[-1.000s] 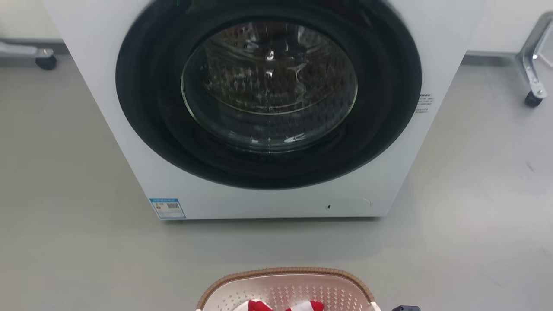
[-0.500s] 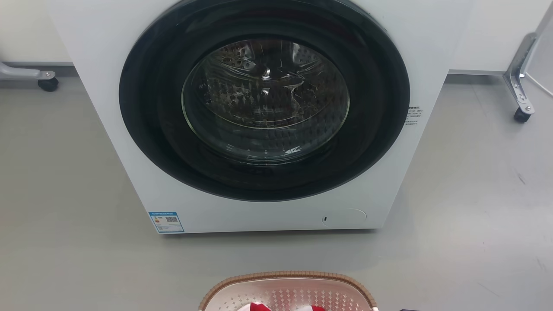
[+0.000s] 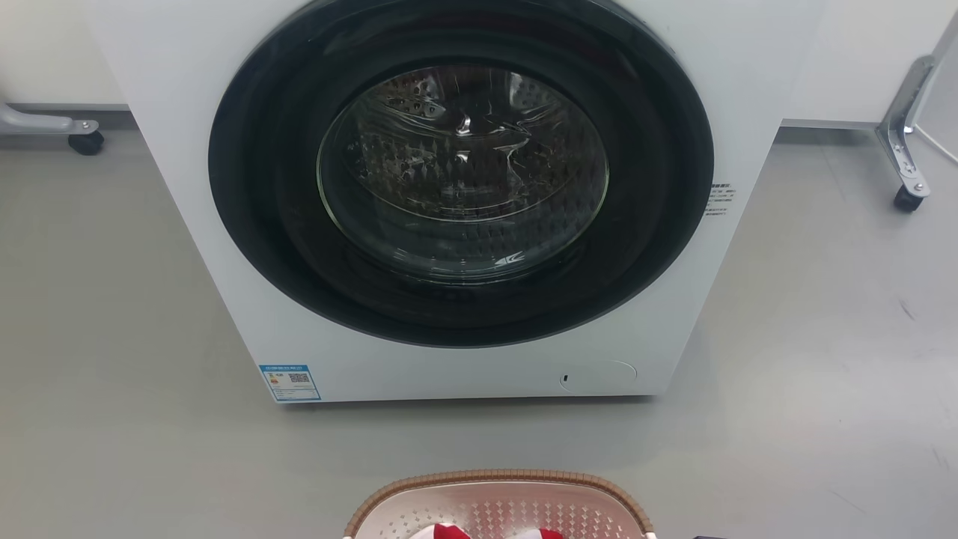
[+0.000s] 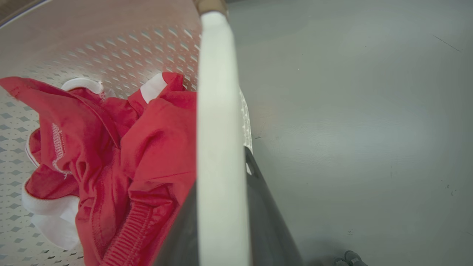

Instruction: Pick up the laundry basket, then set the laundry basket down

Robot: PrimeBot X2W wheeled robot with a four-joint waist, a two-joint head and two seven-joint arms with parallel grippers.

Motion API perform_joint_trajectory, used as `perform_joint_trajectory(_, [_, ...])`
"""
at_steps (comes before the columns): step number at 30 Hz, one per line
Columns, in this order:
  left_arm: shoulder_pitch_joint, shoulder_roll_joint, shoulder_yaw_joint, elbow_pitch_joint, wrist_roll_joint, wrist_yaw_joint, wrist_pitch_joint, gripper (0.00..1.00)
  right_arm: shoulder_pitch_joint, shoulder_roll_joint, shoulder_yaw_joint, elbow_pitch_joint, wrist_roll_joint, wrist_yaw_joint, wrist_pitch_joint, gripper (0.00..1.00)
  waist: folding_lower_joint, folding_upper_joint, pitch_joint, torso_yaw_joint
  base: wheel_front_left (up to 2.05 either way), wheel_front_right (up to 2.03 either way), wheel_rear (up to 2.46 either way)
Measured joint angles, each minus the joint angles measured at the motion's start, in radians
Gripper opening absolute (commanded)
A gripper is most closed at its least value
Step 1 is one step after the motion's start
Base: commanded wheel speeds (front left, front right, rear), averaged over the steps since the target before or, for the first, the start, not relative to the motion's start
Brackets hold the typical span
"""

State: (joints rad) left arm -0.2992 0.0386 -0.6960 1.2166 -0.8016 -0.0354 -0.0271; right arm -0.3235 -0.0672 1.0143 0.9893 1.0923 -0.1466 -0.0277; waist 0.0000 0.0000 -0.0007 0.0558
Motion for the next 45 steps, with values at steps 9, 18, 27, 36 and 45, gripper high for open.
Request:
perform_joint_trajectory(9, [-0.001, 0.0, -0.003, 0.001, -0.007, 0.0, -0.001, 0.0, -0.015, 0.0, 0.026, 0.009, 0.027, 0.0, -0.006, 0.0, 0.0001, 0.0, 0.002, -0.001, 0.0, 0.0, 0.0])
perform_joint_trajectory(18, [-0.003, 0.001, -0.01, 0.004, -0.009, 0.0, -0.001, 0.0, -0.022, 0.0, 0.054, 0.012, 0.04, 0.0, -0.01, 0.0, 0.0001, 0.0, 0.005, -0.002, 0.0, 0.0, 0.0])
perform_joint_trajectory(27, [-0.006, 0.001, -0.012, 0.007, -0.015, 0.0, -0.01, 0.0, -0.037, 0.0, 0.076, 0.013, 0.053, 0.0, -0.022, 0.0, 0.0001, 0.0, 0.013, -0.003, 0.0, 0.0, 0.0])
perform_joint_trajectory(36, [-0.054, 0.001, -0.01, 0.007, -0.015, 0.004, -0.02, 0.0, -0.09, -0.001, 0.083, 0.022, 0.062, 0.0, -0.045, 0.0, 0.0001, 0.0, 0.059, -0.005, 0.0, 0.0, 0.0])
perform_joint_trajectory(45, [-0.187, 0.011, 0.007, -0.014, -0.015, 0.01, -0.047, 0.0, -0.244, 0.0, 0.067, 0.047, 0.058, 0.001, -0.08, 0.0, 0.0002, 0.0001, 0.159, -0.002, 0.0, 0.0, 0.0])
